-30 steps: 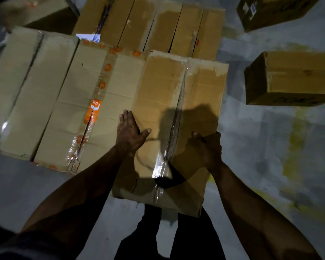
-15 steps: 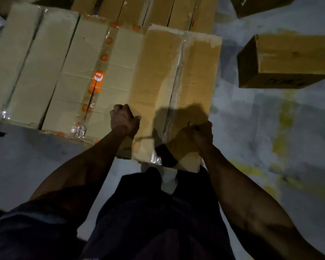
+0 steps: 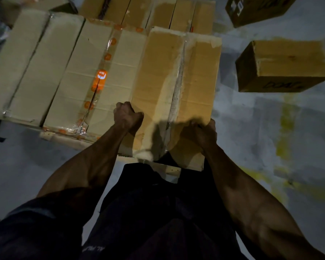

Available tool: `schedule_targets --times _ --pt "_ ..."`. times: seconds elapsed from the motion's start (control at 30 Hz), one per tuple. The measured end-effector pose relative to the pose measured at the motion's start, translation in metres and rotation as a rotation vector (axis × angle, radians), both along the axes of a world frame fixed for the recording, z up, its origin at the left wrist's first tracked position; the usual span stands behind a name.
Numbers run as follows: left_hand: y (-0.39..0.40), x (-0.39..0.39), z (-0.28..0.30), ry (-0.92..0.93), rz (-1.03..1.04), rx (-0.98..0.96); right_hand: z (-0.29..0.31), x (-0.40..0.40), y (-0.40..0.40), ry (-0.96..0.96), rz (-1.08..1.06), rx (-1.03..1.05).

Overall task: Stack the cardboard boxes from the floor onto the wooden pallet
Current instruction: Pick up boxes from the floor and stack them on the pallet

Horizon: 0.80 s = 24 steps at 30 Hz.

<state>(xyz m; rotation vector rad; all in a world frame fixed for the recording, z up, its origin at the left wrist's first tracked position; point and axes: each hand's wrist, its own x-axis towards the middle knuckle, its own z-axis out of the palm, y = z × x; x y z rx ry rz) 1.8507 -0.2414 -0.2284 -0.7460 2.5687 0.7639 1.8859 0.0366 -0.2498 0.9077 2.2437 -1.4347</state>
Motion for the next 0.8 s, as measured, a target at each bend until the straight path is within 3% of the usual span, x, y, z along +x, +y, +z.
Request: schedule_targets --times 0.43,0.8 --pt "0.008 0.003 0.009 -0.042 -0.114 -0.115 -0.001 -0.007 0.005 -0.087 0.099 0.042" --pt "0.014 0.031 0.018 -0.141 -0.372 -0.191 0.025 0.017 -0.013 -0.095 0.209 0.114"
